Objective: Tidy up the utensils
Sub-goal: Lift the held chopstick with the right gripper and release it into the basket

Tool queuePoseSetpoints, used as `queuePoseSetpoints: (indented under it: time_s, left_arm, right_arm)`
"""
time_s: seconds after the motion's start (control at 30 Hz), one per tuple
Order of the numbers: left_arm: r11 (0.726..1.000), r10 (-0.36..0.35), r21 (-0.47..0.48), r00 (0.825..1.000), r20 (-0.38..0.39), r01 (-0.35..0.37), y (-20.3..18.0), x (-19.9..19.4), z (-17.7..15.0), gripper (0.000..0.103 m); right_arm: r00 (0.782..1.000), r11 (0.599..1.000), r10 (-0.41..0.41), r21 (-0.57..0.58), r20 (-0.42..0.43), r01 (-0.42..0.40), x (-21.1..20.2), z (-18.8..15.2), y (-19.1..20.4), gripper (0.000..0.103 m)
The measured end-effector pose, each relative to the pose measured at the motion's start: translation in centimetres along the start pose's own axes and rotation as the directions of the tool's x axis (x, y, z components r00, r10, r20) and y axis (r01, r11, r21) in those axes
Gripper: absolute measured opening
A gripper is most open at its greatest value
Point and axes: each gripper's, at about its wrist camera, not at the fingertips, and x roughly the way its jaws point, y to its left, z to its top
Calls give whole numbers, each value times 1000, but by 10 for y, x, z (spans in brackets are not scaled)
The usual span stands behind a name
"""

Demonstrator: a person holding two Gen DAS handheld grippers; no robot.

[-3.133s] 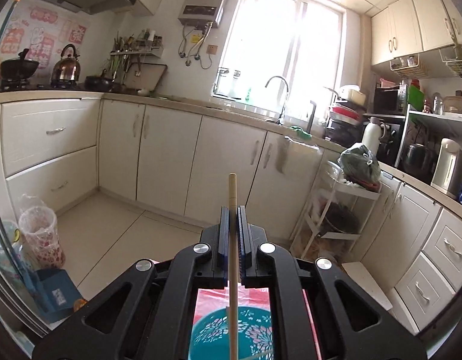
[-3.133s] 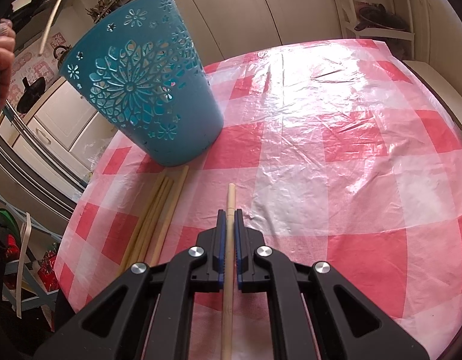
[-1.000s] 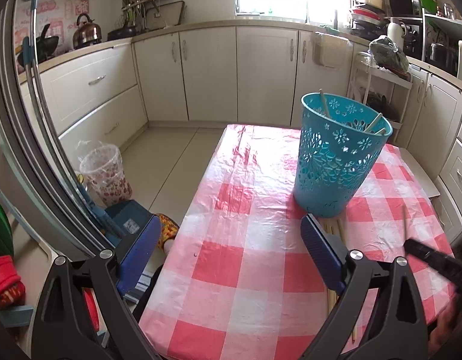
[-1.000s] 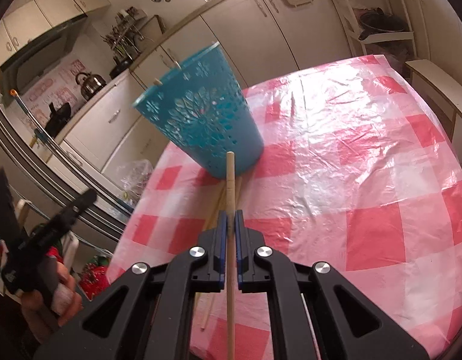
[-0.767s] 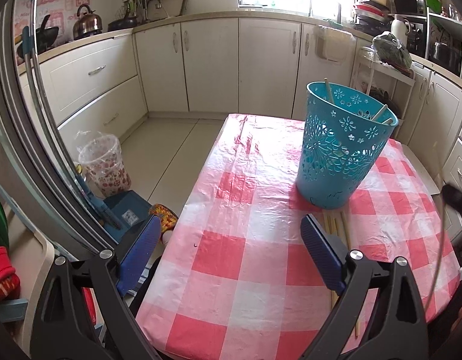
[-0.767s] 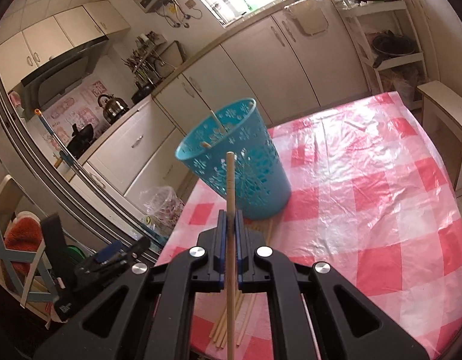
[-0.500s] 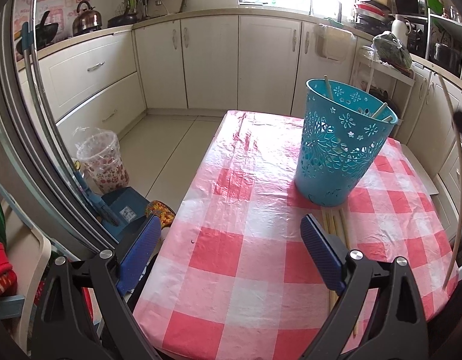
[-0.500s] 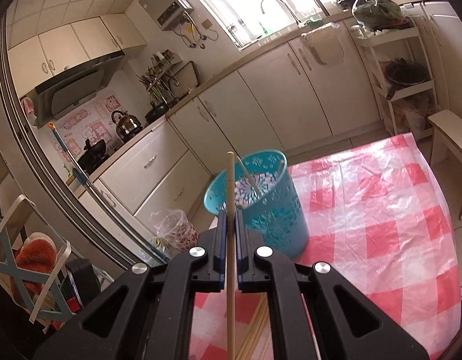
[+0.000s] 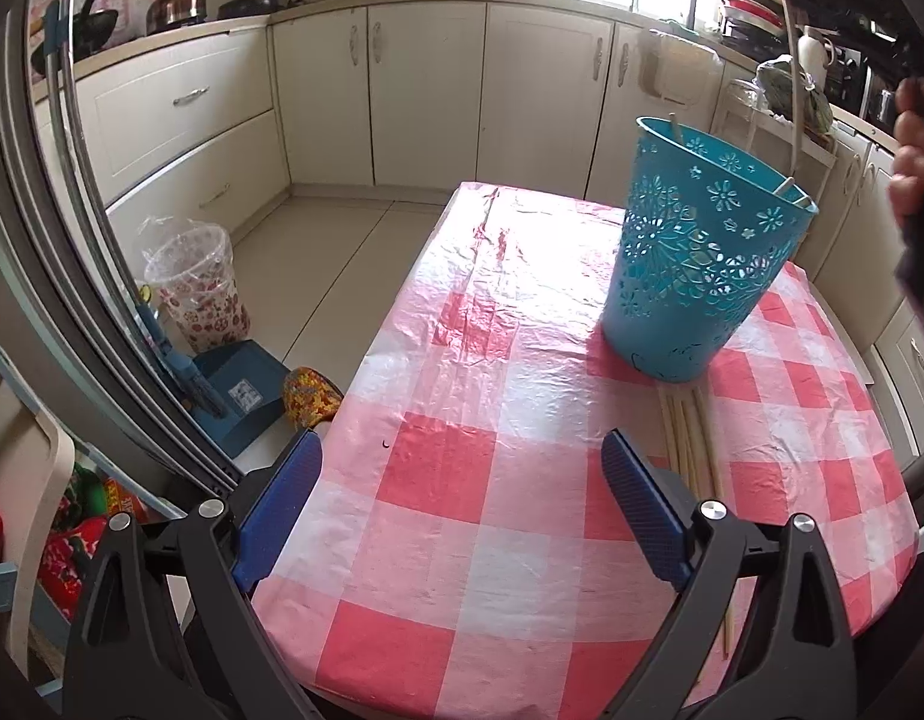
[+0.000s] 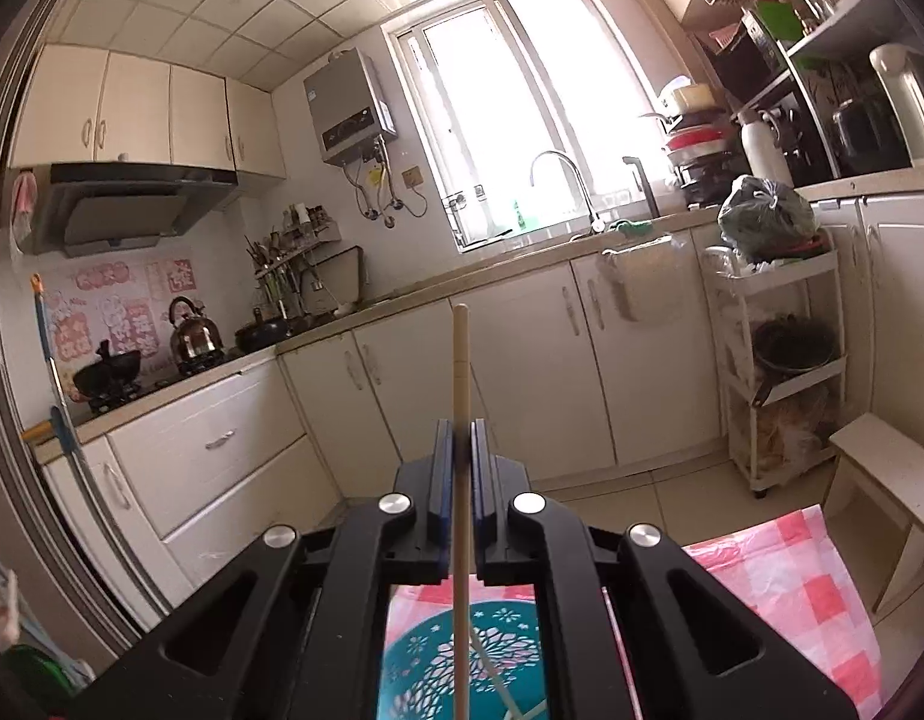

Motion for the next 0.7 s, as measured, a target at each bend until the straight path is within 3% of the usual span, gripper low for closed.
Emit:
queuePoseSetpoints:
  time_s: [0.13,0.23,0.33,0.6,0.7]
  left_arm:
    - [1000,-6,-21,1000,-14,6,6,7,0,90]
    - [999,-10,-34,1000,-24,9,9,11,0,90]
    - [999,-8,-38,1000,-28,7,11,13,0,90]
    - [999,-16,-41,1000,-25,15,7,3,0,90]
    - [1000,-17,-26,1000,-18,17,1,-5,-1,91]
  right_arm:
    - [998,996,-57,-64,-25,56,20,-26,1,6]
    - [996,995,-57,-80,-67,51,27,-44,-1,6]
    - [994,994,-57,-97,-93,48,23,-55,-2,16]
    - [994,995,-29,-99,-104,18,-39,-61,-8,28]
    - [989,996,-43,-84,-143,31,-63,-73,-16,39]
